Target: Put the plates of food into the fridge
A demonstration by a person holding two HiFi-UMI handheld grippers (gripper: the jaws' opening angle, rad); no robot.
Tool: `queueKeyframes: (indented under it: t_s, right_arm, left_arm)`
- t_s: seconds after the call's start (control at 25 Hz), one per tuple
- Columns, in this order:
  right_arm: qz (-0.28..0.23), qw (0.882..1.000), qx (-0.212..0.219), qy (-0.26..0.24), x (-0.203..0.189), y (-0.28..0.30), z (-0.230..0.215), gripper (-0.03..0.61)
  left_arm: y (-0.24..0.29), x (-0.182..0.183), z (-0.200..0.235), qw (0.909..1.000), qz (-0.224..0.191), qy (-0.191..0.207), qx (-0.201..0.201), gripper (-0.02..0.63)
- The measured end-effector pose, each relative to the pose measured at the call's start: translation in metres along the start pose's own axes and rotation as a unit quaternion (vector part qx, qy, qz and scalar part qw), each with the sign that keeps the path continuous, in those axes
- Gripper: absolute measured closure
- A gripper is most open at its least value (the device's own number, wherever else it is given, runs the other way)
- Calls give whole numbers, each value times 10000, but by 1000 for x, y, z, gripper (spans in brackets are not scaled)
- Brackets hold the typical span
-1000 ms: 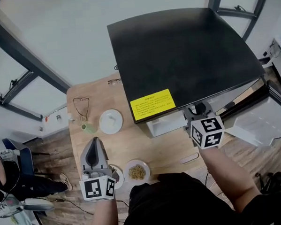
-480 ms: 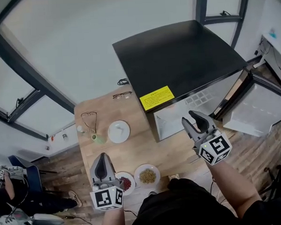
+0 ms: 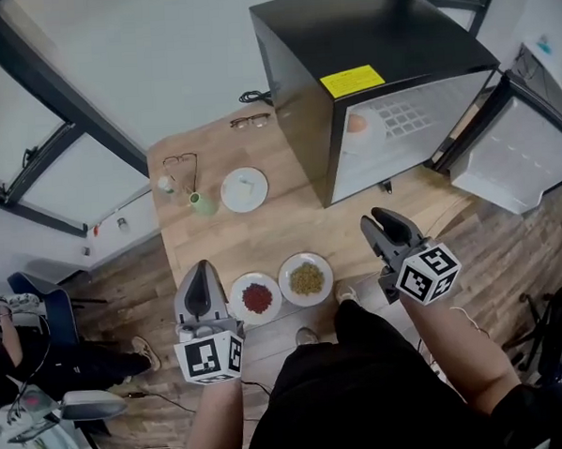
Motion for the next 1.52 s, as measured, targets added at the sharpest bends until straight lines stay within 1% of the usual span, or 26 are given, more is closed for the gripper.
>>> queueKeyframes:
  t_s: [0.16,0.28,0.36,0.6,0.76,0.92,1.04,1.08,1.2,1.24,1.4,1.52]
  right_arm:
    - [276,9970,-153,707,-52,-14,20,437]
    - [456,9902,-315,1283,-93,-24,28,437]
    - [570,9849,-413,1580,-118,-29,31,437]
    - [772,9710,-596,2182,-181,-33,42,437]
    - [784,9620,-636,2537,-215,-31,48,437]
    - [879,9513,-767,2852,-241,-29,47,434]
    - [877,9439,-709,3103,-257,-23,44,420]
    - [832,9388,-706,3266,-262,-21,42,416]
    - [626,9166,-804,3866,-275,-15,38,413]
    - [612,9120,-834,3970,-280,-13,38,413]
    - [813,9093,-927,3974,-296,-2,39,413]
    - [782,9019,-912,4148,-303,4,39,413]
  left_arm:
    - [-22,-13,10,9999,4,-73,-133,611]
    - [-34,-22,15,9997,50,-105,-236,611]
    - [-40,-28,18,9995,101,-102,-293,611]
    - [-61,-42,23,9989,238,13,-400,611]
    - [-74,-49,30,9986,324,131,-387,611]
    - [-82,-53,32,9982,400,208,-393,611]
    - [-83,-56,34,9979,447,284,-386,611]
    - [-84,-58,33,9978,462,287,-377,611]
    - [-85,-61,33,9976,518,233,-390,611]
    - [-86,-63,34,9975,546,218,-394,611]
    - [-90,-71,39,9969,673,200,-356,611]
    - [-91,-74,42,9964,720,239,-389,611]
Point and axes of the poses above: the fingertips, and each gripper's own axes: y forward along the fingers, z to its left, x out of its top, the point moved 6 cm from there along -y, backward along the fingers
